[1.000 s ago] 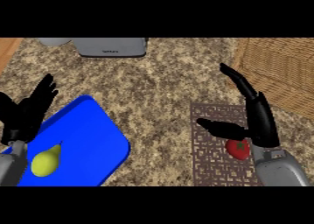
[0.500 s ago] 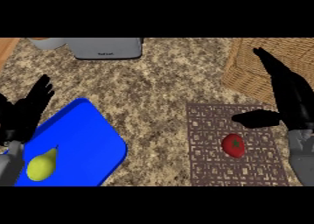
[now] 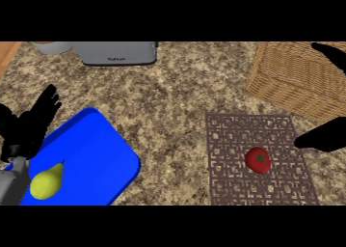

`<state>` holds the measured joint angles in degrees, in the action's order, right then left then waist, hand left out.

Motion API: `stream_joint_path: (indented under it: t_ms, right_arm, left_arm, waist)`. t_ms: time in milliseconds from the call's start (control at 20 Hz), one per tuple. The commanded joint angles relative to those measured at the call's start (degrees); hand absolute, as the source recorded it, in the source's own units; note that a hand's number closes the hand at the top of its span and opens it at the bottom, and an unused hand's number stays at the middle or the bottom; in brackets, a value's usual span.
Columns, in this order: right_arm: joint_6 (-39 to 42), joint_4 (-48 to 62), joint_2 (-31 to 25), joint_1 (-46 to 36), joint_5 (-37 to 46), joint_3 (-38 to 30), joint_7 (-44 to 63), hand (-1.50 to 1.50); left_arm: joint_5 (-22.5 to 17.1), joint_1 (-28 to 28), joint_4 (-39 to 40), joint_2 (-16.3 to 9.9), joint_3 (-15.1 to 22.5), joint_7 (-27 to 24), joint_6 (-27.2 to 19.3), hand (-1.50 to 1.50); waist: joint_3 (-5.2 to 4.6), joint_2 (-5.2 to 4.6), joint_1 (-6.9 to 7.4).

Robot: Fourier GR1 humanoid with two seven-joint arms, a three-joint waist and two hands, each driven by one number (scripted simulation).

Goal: Pick the tomato from the placemat and place it in the basket

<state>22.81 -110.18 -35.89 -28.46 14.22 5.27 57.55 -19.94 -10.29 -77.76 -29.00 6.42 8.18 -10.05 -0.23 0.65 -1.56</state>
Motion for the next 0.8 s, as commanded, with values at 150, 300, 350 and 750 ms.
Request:
stream_joint_path:
  t_ms: [150,300,350,750]
  right_arm:
    - [7.01,-11.05,-3.35,3.29,-18.03,-6.55,15.93,-1.5]
    - [5.11,-16.6,-6.14,10.65,-24.66,-13.83,13.51,-1.5]
    - [5.95,-18.7,-7.2,16.4,-25.41,-16.16,9.29,-1.5]
    - [0.95,-28.25,5.02,32.02,-10.28,-15.98,-2.53,-1.5]
  left_arm:
    - [1.83,1.09,-1.8,0.97,0.48,0.6,-0.51,0.0]
    - [1.2,-0.21,-1.5,1.94,-0.2,1.28,0.01,0.0]
    - [-0.44,-0.86,-0.09,-0.83,-2.75,1.72,2.76,0.0]
    - [3.14,-4.23,0.41,2.6,-2.49,3.85,2.19,0.0]
  waist:
    - [0.16,-0.13,0.33]
    - [0.2,-0.19,-0.05]
    - [0.23,-0.21,-0.38]
    - [0.26,-0.63,0.9]
